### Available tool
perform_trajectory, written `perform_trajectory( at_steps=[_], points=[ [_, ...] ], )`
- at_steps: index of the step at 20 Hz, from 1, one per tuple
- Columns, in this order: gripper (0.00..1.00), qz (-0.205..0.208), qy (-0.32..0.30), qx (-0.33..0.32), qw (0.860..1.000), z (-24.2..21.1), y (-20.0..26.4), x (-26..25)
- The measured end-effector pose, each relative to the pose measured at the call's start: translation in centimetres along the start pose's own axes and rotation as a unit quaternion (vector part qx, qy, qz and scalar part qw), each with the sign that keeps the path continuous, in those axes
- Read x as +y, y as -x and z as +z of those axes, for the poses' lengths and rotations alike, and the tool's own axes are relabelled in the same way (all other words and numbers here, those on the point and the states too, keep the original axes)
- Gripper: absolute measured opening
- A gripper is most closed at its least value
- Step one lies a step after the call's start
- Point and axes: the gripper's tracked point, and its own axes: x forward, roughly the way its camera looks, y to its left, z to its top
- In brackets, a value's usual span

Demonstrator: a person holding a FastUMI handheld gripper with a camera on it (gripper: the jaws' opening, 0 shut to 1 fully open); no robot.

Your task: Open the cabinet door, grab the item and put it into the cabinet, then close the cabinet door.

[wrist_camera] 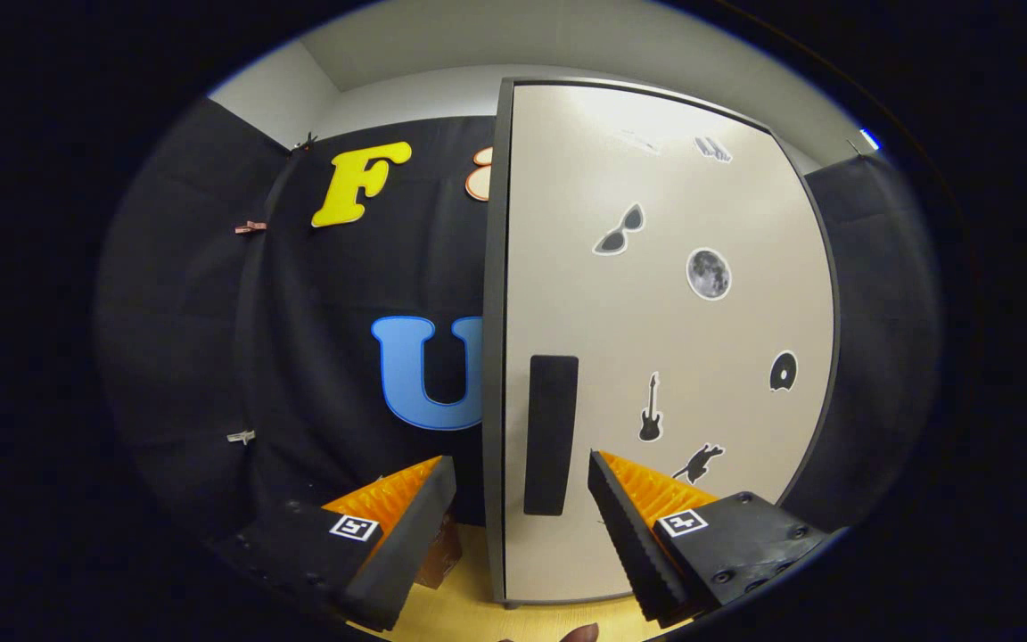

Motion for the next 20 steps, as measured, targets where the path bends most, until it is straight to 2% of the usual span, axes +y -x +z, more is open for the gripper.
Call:
perform_trajectory(
  at_steps=[5, 7, 10, 12, 13, 15, 16, 20],
  points=[
    [0.96, -0.032, 0.001, -0.004, 0.999, -0.1, -3.6, -1.2],
    [0.83, -0.039, 0.001, -0.007, 0.999, 0.1, -4.4, -1.7],
    [0.41, -0.03, -0.003, 0.0, 1.0, -0.4, -5.3, -1.8],
    [0.43, -0.029, 0.011, -0.004, 1.0, -0.4, -5.0, -1.9],
    [0.34, -0.028, 0.014, -0.002, 1.0, -0.5, -5.0, -2.0],
    [0.25, -0.019, -0.005, 0.009, 1.0, -0.5, -5.1, -2.1],
    [0.18, -0.011, -0.01, 0.018, 1.0, -0.6, -4.7, -2.0],
    [0.18, 0.015, -0.012, 0.025, 0.999, -0.6, -2.9, -1.9]
  ],
)
